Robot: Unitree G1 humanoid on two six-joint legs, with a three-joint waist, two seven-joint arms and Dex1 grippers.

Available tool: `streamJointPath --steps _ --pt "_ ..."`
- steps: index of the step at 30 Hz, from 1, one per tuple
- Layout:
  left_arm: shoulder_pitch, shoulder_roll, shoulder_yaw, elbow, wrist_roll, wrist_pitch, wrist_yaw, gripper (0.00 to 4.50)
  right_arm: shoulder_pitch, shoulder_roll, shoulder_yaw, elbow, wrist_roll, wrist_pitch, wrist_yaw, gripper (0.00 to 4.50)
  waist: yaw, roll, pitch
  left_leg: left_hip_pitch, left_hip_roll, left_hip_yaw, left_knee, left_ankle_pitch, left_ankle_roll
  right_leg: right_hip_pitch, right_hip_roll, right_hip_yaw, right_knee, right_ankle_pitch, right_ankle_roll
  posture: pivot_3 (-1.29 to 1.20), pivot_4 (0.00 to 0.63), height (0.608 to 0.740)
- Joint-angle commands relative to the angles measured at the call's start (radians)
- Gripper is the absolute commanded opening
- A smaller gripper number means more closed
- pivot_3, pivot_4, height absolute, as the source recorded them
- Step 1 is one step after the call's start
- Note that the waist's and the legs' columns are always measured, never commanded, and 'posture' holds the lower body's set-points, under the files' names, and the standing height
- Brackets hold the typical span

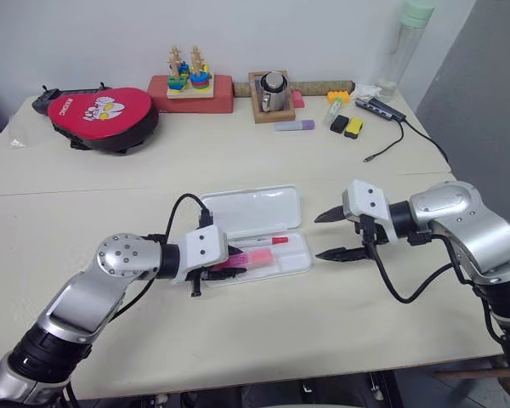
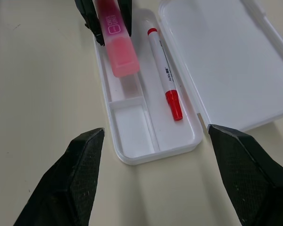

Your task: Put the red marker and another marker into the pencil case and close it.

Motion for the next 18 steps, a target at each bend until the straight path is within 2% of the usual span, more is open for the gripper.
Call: streamJointPath --steps 1,11,12,14,15,18 --pt "-0.005 -0.02 0.0 -0.004 0.009 -0.014 -0.002 1.19 0.003 -0.012 -0.029 -0.039 0.014 0.005 -0.003 3.65 0.0 0.0 0.0 0.0 0.0 0.0 0.0 0.0 0.0 0.0 0.0 0.0 0.0 0.0 0.0 0.0 0.15 0.74" --pt "-0.015 -0.07 -0.026 0.024 0.028 -0.019 -0.007 1.19 -0.003 -0.013 -0.03 -0.046 0.016 0.018 -0.001 3.65 0.0 0.0 0.0 0.0 0.0 0.0 0.001 0.0 0.0 0.0 0.0 0.0 0.001 0.0 0.0 0.0 0.15 0.74" --pt "-0.019 -0.072 -0.029 0.028 0.033 -0.019 -0.008 1.54 -0.004 -0.012 -0.03 -0.046 0.016 0.019 -0.002 3.65 0.0 0.0 0.0 0.0 0.0 0.0 0.001 0.0 0.0 0.0 0.0 0.0 0.001 0.0 0.0 0.0 0.15 0.74" --pt "-0.03 -0.083 -0.031 0.037 0.045 -0.032 0.001 1.96 -0.006 -0.012 -0.03 -0.046 0.017 0.021 -0.002 3.65 0.0 0.0 0.0 0.0 0.0 0.0 0.001 0.0 0.0 0.0 0.0 0.0 0.001 0.0 0.0 0.0 0.15 0.74" --pt "-0.035 -0.088 -0.03 0.04 0.048 -0.037 0.006 2.03 -0.007 -0.013 -0.03 -0.047 0.017 0.022 -0.001 3.65 0.0 0.0 0.0 0.0 0.0 0.0 0.001 0.0 0.0 0.0 0.0 0.0 0.001 0.0 0.0 0.0 0.15 0.74" --pt "-0.037 -0.087 -0.024 0.043 0.052 -0.049 -0.006 2.72 -0.007 -0.013 -0.03 -0.047 0.017 0.023 -0.002 3.65 0.0 0.0 0.0 0.0 0.0 0.0 0.001 0.0 0.0 0.0 0.0 0.0 0.001 0.0 0.0 0.0 0.15 0.74"
